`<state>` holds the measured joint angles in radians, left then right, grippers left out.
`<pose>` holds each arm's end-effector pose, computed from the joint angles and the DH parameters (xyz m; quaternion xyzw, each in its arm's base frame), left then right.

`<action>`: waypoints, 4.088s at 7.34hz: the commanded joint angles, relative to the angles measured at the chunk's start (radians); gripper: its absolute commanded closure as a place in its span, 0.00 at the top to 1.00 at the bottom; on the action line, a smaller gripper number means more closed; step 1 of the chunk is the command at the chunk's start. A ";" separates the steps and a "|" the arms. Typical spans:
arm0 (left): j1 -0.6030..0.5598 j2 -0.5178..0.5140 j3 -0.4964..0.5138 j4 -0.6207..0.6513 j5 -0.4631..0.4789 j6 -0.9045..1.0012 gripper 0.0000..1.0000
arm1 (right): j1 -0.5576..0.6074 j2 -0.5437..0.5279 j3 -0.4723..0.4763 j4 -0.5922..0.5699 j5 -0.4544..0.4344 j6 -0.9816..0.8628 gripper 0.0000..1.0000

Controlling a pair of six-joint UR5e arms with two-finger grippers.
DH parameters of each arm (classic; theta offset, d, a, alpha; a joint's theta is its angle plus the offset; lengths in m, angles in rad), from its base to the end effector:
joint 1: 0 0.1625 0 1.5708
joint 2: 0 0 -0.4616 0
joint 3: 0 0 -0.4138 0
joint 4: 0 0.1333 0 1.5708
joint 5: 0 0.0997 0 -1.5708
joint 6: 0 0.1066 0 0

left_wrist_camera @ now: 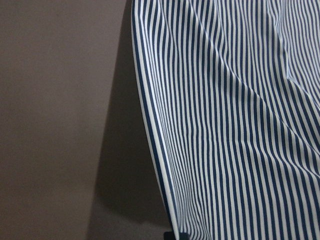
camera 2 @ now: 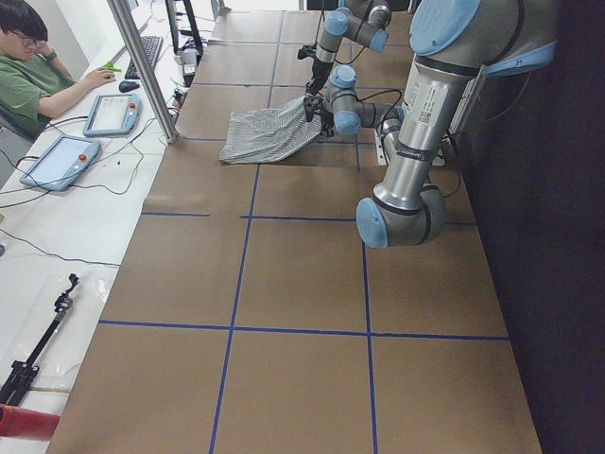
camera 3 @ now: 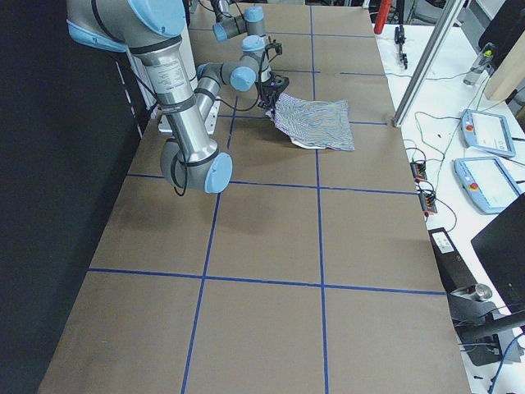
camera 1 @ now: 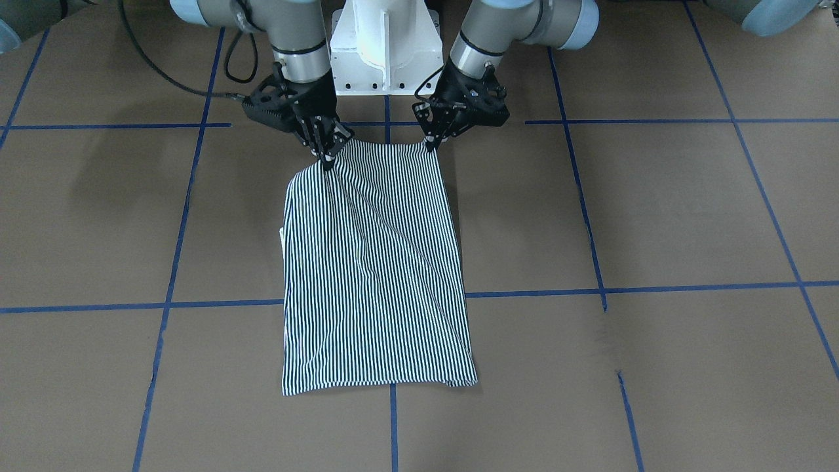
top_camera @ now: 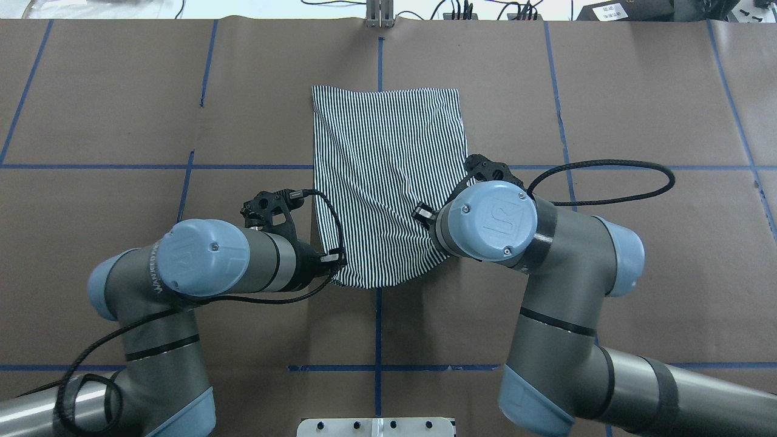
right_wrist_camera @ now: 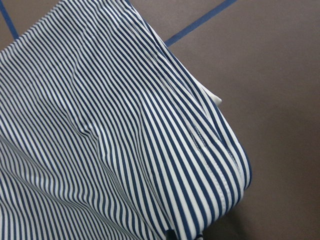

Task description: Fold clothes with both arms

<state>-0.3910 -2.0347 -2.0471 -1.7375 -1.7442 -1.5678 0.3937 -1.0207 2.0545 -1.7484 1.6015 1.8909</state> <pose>0.5008 -0.3307 0.1989 0.0303 0.5279 -0.1187 0.8404 -0.5031 -0.3498 0.1950 0.0013 -0.4153 0.3118 0.8546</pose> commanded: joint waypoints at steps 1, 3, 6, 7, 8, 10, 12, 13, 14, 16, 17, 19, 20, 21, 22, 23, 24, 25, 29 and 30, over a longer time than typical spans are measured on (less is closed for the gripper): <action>0.001 -0.016 -0.326 0.381 -0.046 0.000 0.00 | -0.068 0.011 0.197 -0.181 0.000 0.053 0.00; -0.003 -0.030 -0.290 0.394 -0.040 0.033 0.00 | -0.073 0.007 0.173 -0.180 -0.005 0.051 0.00; -0.126 -0.151 -0.020 0.287 -0.038 0.132 0.00 | -0.026 0.024 0.032 -0.097 -0.012 0.031 0.00; -0.150 -0.153 0.064 0.201 -0.038 0.153 0.00 | -0.001 0.034 -0.040 -0.032 -0.012 0.031 0.00; -0.176 -0.154 0.134 0.147 -0.038 0.179 0.00 | 0.016 0.036 -0.100 0.015 -0.012 0.031 0.00; -0.193 -0.165 0.233 0.075 -0.035 0.201 0.00 | 0.049 0.082 -0.260 0.122 -0.012 0.031 0.00; -0.193 -0.197 0.347 0.010 -0.034 0.203 0.00 | 0.074 0.109 -0.377 0.222 -0.012 0.007 0.00; -0.193 -0.199 0.382 -0.026 -0.019 0.203 0.00 | 0.086 0.111 -0.401 0.236 -0.012 -0.002 0.00; -0.195 -0.199 0.413 -0.051 -0.014 0.203 0.00 | 0.094 0.114 -0.413 0.239 -0.012 -0.015 0.00; -0.193 -0.199 0.423 -0.060 -0.015 0.203 0.00 | 0.108 0.114 -0.421 0.239 -0.012 -0.025 0.00; -0.193 -0.199 0.424 -0.062 -0.015 0.204 0.00 | 0.109 0.114 -0.430 0.240 -0.012 -0.035 0.00; -0.193 -0.197 0.421 -0.062 -0.015 0.225 0.00 | 0.111 0.120 -0.433 0.240 -0.012 -0.059 0.00; -0.193 -0.196 0.421 -0.062 -0.015 0.226 0.00 | 0.113 0.120 -0.435 0.240 -0.012 -0.067 0.00; -0.193 -0.194 0.421 -0.063 -0.017 0.226 0.00 | 0.114 0.119 -0.436 0.240 -0.012 -0.068 0.00; -0.193 -0.191 0.421 -0.066 -0.015 0.226 0.00 | 0.116 0.119 -0.442 0.242 -0.012 -0.075 0.00; -0.193 -0.190 0.421 -0.073 -0.015 0.226 0.00 | 0.120 0.119 -0.445 0.248 -0.012 -0.082 0.00; -0.193 -0.190 0.421 -0.073 -0.015 0.227 0.00 | 0.122 0.119 -0.450 0.250 -0.012 -0.082 0.00; -0.195 -0.188 0.421 -0.073 -0.015 0.227 0.00 | 0.123 0.119 -0.451 0.254 -0.011 -0.084 0.00; -0.228 -0.165 0.403 -0.128 -0.024 0.415 1.00 | 0.125 0.125 -0.450 0.256 -0.011 -0.165 1.00; -0.256 -0.138 0.381 -0.129 -0.047 0.463 1.00 | 0.125 0.132 -0.445 0.253 -0.003 -0.171 1.00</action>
<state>-0.6161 -2.1991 -1.6430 -1.8553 -1.7710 -1.1870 0.5184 -0.8961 1.6050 -1.4935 1.5926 1.7396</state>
